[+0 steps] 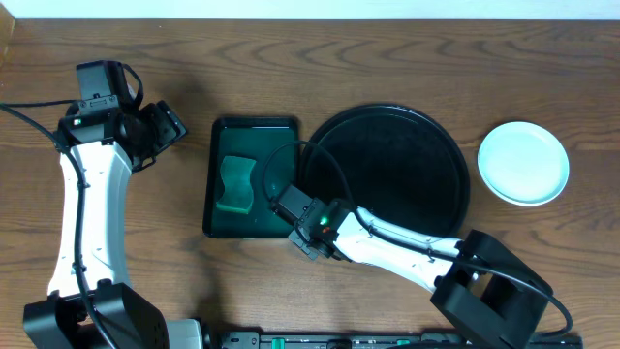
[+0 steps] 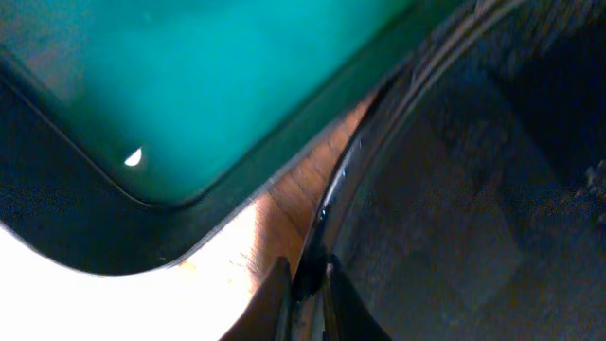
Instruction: Clean dirty plates on tray and stack at the side
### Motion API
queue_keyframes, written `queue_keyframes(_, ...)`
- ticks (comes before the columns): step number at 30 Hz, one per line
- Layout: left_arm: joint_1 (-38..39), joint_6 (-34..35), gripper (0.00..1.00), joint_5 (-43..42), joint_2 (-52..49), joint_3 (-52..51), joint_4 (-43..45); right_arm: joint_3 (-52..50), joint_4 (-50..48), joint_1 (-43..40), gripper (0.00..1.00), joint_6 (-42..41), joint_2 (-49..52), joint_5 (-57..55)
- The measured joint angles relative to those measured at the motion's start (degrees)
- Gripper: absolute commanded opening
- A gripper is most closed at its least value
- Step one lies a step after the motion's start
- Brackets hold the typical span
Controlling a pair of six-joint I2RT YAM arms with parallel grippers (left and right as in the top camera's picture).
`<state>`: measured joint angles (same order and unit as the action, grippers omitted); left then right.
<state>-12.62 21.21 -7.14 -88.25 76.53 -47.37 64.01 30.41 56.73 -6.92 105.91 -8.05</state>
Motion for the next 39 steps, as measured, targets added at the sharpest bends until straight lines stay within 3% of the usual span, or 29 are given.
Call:
queue_keyframes(6, 0.00, 0.00, 0.81, 0.00, 0.00, 0.00, 0.00, 0.02, -0.28, 0.04, 0.04, 1.92, -0.20, 0.04)
queue_keyframes(10, 0.00, 0.00, 0.80, 0.00, 0.00, 0.00, 0.00, 0.02, -0.09, 0.07, 0.25, 2.51, -0.20, 0.33)
queue_keyframes(16, 0.00, 0.00, 0.81, 0.00, 0.00, 0.00, 0.00, 0.74, 2.01, 0.04, 0.31, 3.08, -0.48, 3.02)
queue_keyframes(21, 0.00, 0.00, 0.80, 0.00, 0.00, 0.00, 0.00, 1.70, 3.04, -2.12, 0.36, 2.14, -6.16, 3.98)
queue_keyframes(25, 0.00, 0.00, 0.81, 0.00, 0.00, 0.00, 0.00, 2.58, 4.94, -8.39, 0.43, 0.20, -13.55, 3.87)
queue_keyframes(33, 0.00, 0.00, 0.81, 0.00, 0.00, 0.00, 0.00, 2.80, 10.10, -25.99, 0.79, -3.34, -20.06, 3.72)
queue_keyframes(35, 0.00, 0.00, 0.81, 0.00, 0.00, 0.00, 0.00, 2.80, 11.04, -30.73, 0.99, -3.91, -20.46, 3.76)
queue_keyframes(39, 0.00, 0.00, 0.81, 0.00, 0.00, 0.00, 0.00, 2.80, 13.40, -37.13, 0.99, -4.63, -20.55, 3.65)
